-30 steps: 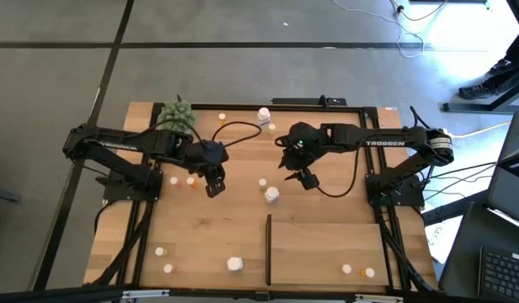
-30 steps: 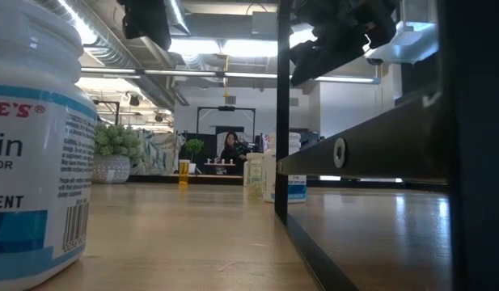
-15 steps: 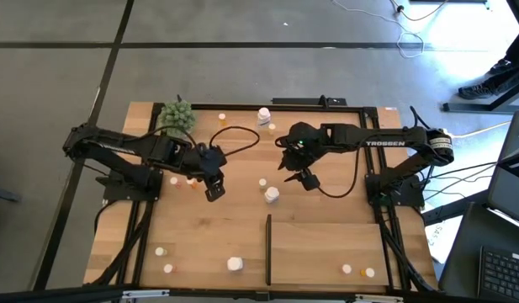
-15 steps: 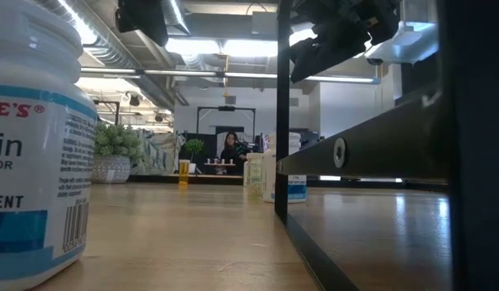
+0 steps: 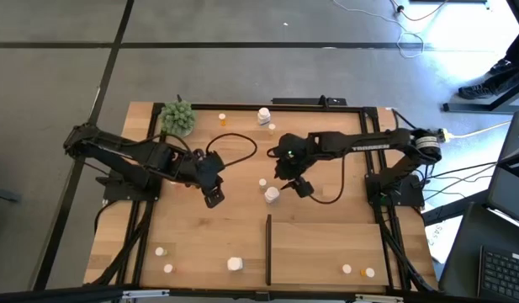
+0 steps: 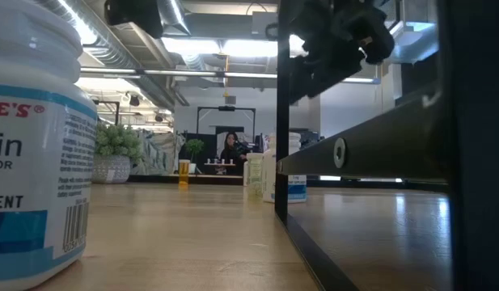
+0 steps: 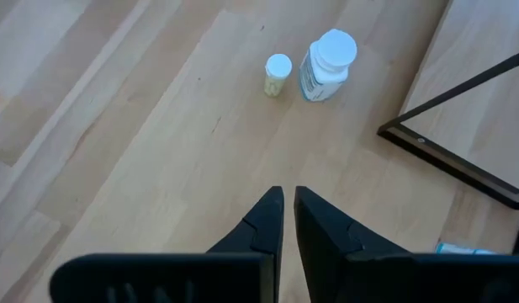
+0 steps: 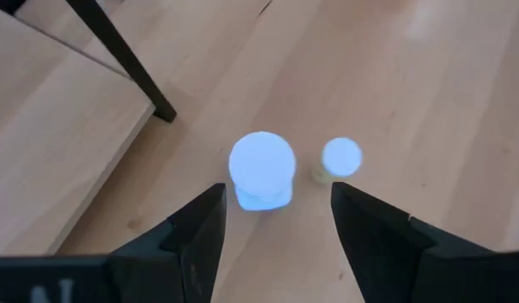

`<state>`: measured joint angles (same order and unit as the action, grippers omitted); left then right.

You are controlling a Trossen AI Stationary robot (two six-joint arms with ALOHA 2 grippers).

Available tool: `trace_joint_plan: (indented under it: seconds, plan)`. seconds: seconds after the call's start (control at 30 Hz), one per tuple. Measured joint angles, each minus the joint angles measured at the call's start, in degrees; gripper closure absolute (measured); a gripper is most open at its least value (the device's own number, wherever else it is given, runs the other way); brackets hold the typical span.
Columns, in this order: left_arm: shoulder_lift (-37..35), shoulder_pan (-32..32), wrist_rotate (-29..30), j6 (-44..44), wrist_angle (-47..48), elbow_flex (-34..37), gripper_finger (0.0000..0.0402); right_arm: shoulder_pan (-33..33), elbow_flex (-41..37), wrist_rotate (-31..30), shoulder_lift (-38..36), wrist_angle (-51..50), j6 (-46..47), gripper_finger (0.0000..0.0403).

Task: Pick and place medicine bottles onto shelf by color
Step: Put the middle supplement bottle on the shelf

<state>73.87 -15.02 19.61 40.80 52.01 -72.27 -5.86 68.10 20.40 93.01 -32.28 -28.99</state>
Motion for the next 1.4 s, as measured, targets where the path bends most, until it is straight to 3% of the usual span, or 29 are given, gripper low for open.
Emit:
trace_joint_plan:
  seconds: [0.4, 1.4]
  plan:
    - [0.00, -1.19, 1.95, 1.71, 0.06, 0.00, 0.0374, 0.58, 0.00, -0.27, 6.32, 1.68, 0.00, 0.0185]
    - [0.02, -1.19, 2.01, 2.34, 2.04, 0.00, 0.0374, 0.58, -0.02, 3.93, 9.20, 5.44, 0.42, 0.0185]
